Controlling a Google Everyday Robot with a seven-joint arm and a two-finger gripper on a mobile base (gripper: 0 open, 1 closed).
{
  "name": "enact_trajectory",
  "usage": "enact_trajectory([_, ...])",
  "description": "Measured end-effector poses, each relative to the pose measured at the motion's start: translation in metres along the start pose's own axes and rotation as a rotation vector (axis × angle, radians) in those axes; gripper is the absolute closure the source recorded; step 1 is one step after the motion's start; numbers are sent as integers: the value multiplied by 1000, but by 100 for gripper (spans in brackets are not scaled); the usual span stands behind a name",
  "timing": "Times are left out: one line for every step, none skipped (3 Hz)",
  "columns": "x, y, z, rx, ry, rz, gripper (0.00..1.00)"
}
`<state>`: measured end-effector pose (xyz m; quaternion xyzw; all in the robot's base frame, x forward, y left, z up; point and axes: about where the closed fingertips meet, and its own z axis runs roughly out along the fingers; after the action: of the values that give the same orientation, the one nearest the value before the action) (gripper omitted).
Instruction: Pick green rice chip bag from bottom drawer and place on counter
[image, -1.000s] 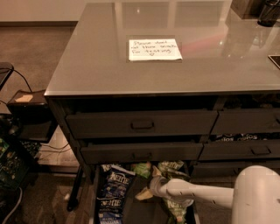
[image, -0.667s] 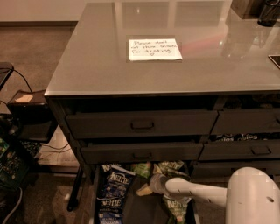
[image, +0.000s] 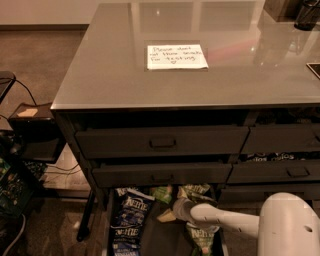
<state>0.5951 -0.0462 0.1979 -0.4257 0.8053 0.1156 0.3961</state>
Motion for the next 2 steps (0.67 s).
enact_trajectory([18,-12,8,32,3,38,0])
enact_trajectory([28,-19,23,36,-9,66,0])
